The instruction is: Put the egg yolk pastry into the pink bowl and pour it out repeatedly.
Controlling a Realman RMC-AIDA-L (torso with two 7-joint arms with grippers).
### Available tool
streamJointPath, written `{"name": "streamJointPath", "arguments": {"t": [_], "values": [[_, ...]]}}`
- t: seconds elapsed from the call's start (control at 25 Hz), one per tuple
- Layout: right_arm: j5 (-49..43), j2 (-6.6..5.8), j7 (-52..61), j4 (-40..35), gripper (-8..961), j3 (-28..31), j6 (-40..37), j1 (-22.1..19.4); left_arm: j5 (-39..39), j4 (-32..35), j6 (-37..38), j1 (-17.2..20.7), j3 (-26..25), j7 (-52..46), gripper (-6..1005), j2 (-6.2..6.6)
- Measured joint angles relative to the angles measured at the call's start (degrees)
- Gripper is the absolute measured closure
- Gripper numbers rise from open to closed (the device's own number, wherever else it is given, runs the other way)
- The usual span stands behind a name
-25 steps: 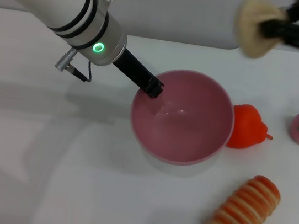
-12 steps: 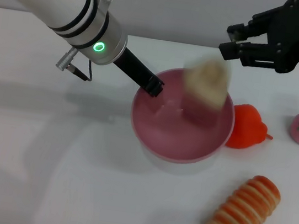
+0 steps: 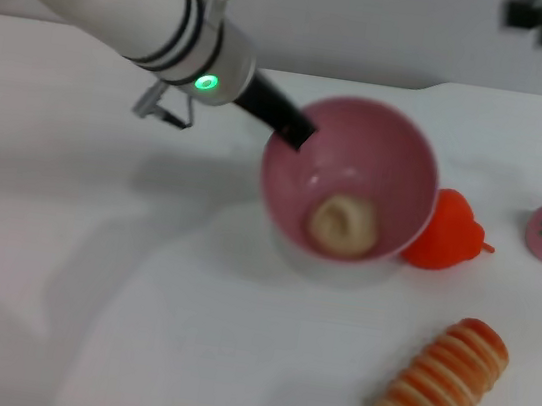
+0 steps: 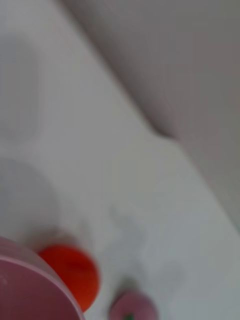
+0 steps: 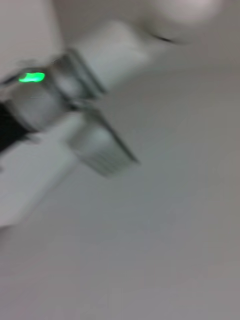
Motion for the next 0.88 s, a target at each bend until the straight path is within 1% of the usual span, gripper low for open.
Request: {"name": "streamJointPath", "arguments": {"t": [0.04, 0.16, 0.32, 0.36, 0.4, 0.48, 0.56, 0.68, 0.76, 0.88], "values": [[3.52, -0.17, -1.66, 1.94, 495, 1.90, 0.77, -1.32, 0.10, 0.02, -3.00, 0.45, 1.39, 0.14, 965, 0.00], [13.93, -0.54, -7.88, 8.71, 495, 7.16, 2.25, -5.86, -0.05, 0.09, -15.26, 2.01, 6.75, 0.37, 965, -0.12], [21.13, 0.40, -14.55, 13.25, 494, 10.65, 5.67, -10.97, -0.29, 0.55, -35.03, 4.82, 16.95, 1.49, 965, -0.21], [22.74, 0.42, -15.57, 14.49, 494, 10.94, 6.48, -12.17, -0.28, 0.58, -38.81, 5.54, 18.98, 1.63, 965, -0.24], [23.99, 0.42, -16.14, 15.43, 494, 11.21, 7.08, -13.06, -0.20, 0.59, -45.17, 6.65, 21.85, 1.95, 965, -0.26], [26.85, 0.39, -16.88, 17.76, 494, 12.76, 9.12, -15.29, 0.02, 0.12, -54.48, 8.43, 26.24, 2.79, 965, -0.26], [28.42, 0.40, -16.99, 19.36, 494, 14.99, 10.70, -16.58, 0.12, -0.60, -63.68, 10.15, 30.48, 4.07, 965, -0.27], [29.33, 0.23, -17.07, 21.60, 494, 19.06, 10.90, -17.44, 0.13, -2.30, -73.81, 11.94, 35.17, 6.29, 965, -0.32], [30.22, 0.22, -17.32, 23.24, 494, 21.93, 10.74, -17.50, 0.15, -4.06, -79.91, 12.50, 37.94, 7.34, 965, -0.43], [30.71, 0.22, -17.57, 24.03, 495, 22.56, 10.71, -17.53, 0.15, -7.06, -89.43, 13.27, 41.32, 7.75, 965, -0.62]]}}
